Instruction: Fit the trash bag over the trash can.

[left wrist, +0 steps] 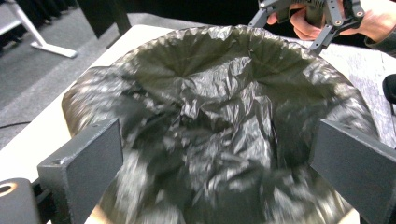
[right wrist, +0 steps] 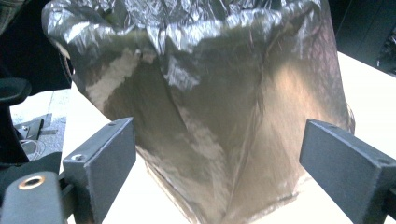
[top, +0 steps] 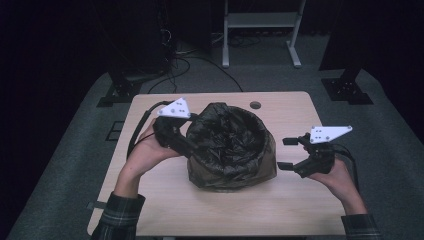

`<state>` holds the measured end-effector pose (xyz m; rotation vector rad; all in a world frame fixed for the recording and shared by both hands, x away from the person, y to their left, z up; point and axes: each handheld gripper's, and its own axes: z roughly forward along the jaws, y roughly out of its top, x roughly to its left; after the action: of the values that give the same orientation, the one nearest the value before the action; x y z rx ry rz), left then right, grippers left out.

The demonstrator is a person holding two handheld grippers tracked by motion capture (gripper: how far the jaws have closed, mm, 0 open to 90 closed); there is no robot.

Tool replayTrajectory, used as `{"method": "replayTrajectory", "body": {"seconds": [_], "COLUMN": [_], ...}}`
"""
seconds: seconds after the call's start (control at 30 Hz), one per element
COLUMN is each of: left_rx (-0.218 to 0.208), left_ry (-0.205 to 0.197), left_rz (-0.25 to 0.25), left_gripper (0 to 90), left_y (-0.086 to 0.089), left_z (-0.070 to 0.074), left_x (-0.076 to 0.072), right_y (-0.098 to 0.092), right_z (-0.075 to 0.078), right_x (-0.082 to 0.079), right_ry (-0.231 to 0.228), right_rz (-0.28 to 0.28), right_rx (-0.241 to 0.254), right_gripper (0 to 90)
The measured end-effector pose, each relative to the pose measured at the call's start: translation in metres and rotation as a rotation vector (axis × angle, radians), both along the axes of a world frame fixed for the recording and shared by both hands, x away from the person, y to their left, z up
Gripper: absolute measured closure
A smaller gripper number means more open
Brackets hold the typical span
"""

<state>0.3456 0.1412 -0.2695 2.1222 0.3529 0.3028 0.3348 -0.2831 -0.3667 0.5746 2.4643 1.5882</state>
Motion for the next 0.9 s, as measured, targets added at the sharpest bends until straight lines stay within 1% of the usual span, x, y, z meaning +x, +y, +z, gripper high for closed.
{"method": "replayTrajectory", "body": {"seconds": [0.03, 0.17, 0.23, 0.33, 0.57, 0.73, 0.87, 0.9], "left_rx": [-0.008, -0.041, -0.056, -0.067, -0.082, -0.098, -0.086, -0.090], "left_ry": [-0.011, -0.017, -0.018, -0.021, -0.006, 0.004, 0.008, 0.014], "left_rz": [0.009, 0.037, 0.047, 0.066, 0.105, 0.132, 0.153, 0.157], "left_gripper": [1.1, 1.0, 1.0, 1.0, 1.0, 1.0, 1.0, 1.0], "left_y": [0.006, 0.029, 0.040, 0.052, 0.071, 0.081, 0.089, 0.091], "left_z": [-0.001, -0.006, -0.011, -0.020, -0.047, -0.070, -0.088, -0.092], "left_x": [-0.003, -0.013, -0.019, -0.028, -0.045, -0.053, -0.058, -0.059], "right_y": [-0.002, -0.007, -0.010, -0.015, -0.025, -0.032, -0.039, -0.040], "right_z": [-0.001, -0.005, -0.007, -0.012, -0.022, -0.030, -0.036, -0.038], "right_x": [-0.001, -0.005, -0.007, -0.010, -0.018, -0.023, -0.029, -0.030], "right_ry": [0.002, 0.005, 0.007, 0.010, 0.022, 0.029, 0.040, 0.042], "right_rz": [-0.006, -0.018, -0.027, -0.043, -0.073, -0.100, -0.125, -0.131], "right_rx": [-0.005, -0.013, -0.017, -0.021, -0.035, -0.050, -0.057, -0.059], "right_gripper": [9.6, 9.6, 9.6, 9.6, 9.6, 9.6, 9.6, 9.6]}}
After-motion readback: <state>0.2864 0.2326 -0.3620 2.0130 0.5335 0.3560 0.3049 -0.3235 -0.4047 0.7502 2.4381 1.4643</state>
